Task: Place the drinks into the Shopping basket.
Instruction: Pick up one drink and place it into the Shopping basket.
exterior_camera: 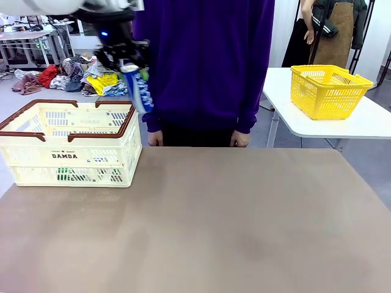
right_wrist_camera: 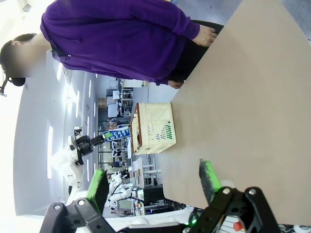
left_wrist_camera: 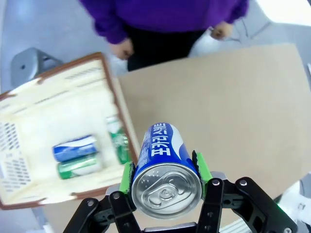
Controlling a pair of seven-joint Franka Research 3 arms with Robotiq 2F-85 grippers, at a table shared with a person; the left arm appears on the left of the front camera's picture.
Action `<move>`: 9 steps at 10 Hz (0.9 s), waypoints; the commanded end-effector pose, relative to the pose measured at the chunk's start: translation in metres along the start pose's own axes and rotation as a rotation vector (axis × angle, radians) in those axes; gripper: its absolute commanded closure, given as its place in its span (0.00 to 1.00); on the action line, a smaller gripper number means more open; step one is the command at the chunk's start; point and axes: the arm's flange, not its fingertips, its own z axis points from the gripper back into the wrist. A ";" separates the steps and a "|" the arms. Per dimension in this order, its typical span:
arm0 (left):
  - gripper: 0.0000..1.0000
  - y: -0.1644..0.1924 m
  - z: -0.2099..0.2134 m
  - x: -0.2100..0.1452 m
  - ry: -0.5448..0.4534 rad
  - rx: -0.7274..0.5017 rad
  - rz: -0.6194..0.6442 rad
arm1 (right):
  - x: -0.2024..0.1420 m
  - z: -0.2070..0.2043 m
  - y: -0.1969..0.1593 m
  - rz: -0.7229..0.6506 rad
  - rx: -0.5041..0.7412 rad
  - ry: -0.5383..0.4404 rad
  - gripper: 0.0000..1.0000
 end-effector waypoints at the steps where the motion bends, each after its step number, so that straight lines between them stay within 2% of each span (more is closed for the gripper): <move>1: 1.00 0.042 -0.004 0.000 -0.043 0.072 0.118 | 0.002 0.000 0.002 0.013 0.023 -0.008 0.00; 3: 1.00 0.088 -0.023 0.003 -0.004 0.107 0.207 | 0.002 0.000 0.002 0.013 0.023 -0.008 0.00; 5: 1.00 0.112 -0.052 -0.002 0.050 0.129 0.267 | 0.002 0.000 0.002 0.013 0.023 -0.008 0.00; 7: 1.00 0.118 -0.100 -0.006 0.061 0.112 0.320 | 0.002 0.000 0.002 0.013 0.023 -0.008 0.00; 9: 1.00 0.117 -0.144 -0.007 0.129 0.099 0.333 | 0.002 0.000 0.002 0.013 0.023 -0.008 0.00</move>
